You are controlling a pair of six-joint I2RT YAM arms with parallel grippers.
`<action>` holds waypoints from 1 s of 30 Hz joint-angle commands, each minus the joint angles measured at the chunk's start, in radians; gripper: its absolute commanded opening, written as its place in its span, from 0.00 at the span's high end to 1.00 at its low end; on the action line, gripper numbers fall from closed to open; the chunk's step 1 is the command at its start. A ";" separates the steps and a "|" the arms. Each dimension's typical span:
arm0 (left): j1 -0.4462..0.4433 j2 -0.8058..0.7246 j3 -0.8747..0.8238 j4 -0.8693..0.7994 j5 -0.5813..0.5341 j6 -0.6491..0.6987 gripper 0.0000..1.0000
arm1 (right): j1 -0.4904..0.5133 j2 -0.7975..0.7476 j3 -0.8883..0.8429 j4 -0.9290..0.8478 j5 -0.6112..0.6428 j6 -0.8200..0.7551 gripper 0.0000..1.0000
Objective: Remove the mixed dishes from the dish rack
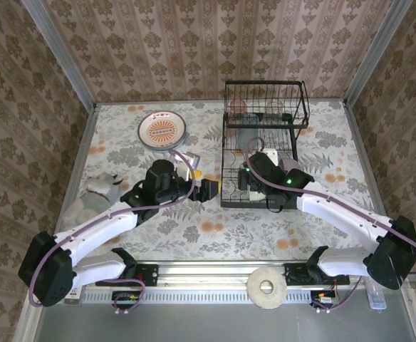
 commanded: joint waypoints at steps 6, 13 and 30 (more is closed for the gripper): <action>-0.007 -0.034 -0.037 0.054 0.023 -0.024 0.00 | -0.036 0.050 0.055 -0.070 0.028 0.048 0.00; -0.007 -0.036 -0.042 0.061 0.023 -0.023 0.00 | -0.081 0.065 0.042 -0.032 -0.061 0.044 0.00; -0.007 -0.003 -0.042 0.093 0.034 -0.032 0.00 | -0.120 0.118 0.033 0.025 -0.167 0.031 0.00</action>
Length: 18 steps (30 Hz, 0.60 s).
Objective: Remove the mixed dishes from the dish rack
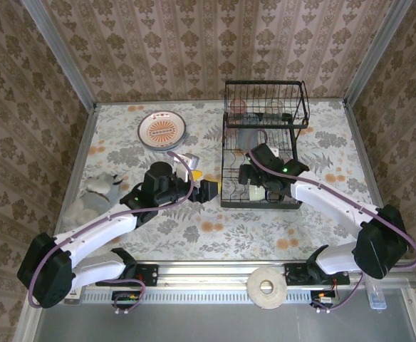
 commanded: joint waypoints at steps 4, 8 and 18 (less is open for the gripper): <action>-0.007 0.009 -0.018 0.056 0.043 -0.019 0.00 | -0.012 0.021 0.008 0.015 -0.031 -0.009 0.01; -0.005 0.006 -0.027 0.087 0.103 -0.026 0.00 | -0.017 0.023 0.009 0.020 -0.043 -0.018 0.02; 0.003 -0.016 -0.059 0.146 0.145 -0.044 0.00 | -0.029 0.057 0.019 0.017 -0.057 -0.038 0.01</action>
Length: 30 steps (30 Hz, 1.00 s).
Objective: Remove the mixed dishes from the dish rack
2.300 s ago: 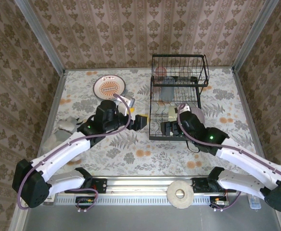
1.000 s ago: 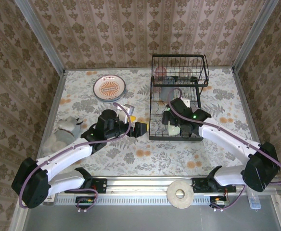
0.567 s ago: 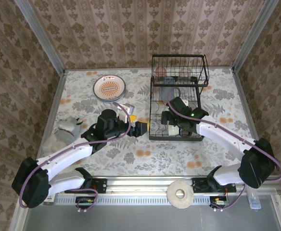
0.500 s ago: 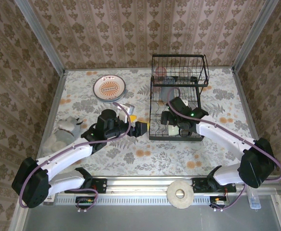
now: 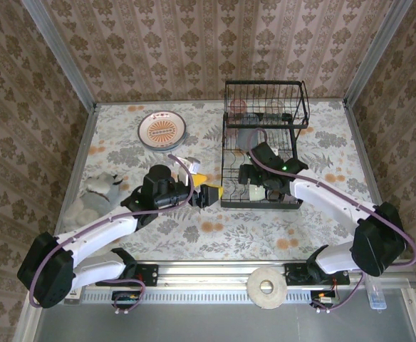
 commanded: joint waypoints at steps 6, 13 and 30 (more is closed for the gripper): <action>0.005 -0.008 -0.009 0.042 0.016 -0.022 0.00 | -0.012 0.031 0.022 0.006 -0.028 -0.029 0.04; 0.005 0.004 -0.011 0.051 0.014 -0.028 0.00 | -0.015 0.031 0.028 0.010 -0.062 -0.034 0.06; 0.004 0.039 -0.011 0.068 0.011 -0.040 0.00 | -0.043 -0.039 0.025 0.013 -0.155 -0.072 0.00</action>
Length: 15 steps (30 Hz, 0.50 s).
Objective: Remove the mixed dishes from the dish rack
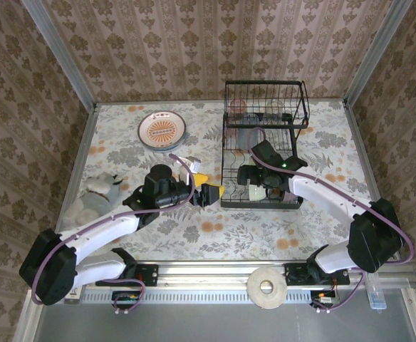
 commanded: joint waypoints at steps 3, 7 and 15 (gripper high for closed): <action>0.003 0.011 -0.011 0.041 0.009 -0.018 0.00 | -0.017 -0.063 0.021 0.004 -0.056 -0.020 0.00; 0.004 0.014 -0.011 0.042 0.010 -0.020 0.00 | -0.025 -0.062 0.019 0.006 -0.064 -0.027 0.01; 0.004 0.011 -0.012 0.038 0.006 -0.022 0.00 | -0.044 -0.053 0.012 0.015 -0.091 -0.024 0.05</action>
